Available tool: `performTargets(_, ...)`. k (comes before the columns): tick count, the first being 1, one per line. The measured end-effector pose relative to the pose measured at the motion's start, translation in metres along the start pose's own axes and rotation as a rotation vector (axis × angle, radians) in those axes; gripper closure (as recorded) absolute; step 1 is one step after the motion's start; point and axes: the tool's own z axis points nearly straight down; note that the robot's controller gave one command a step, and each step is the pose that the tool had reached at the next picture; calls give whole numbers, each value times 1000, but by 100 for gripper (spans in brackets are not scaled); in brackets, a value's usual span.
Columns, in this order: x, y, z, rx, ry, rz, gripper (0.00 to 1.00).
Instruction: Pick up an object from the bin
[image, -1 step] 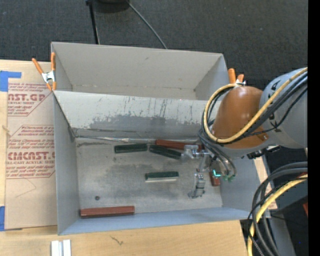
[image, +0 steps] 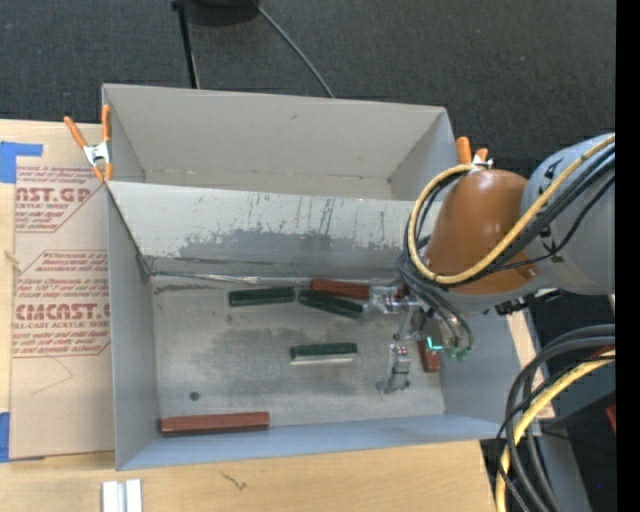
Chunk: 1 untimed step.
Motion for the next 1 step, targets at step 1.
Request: performTargets(1, -36, 24, 26, 2, -9, 2, 0)
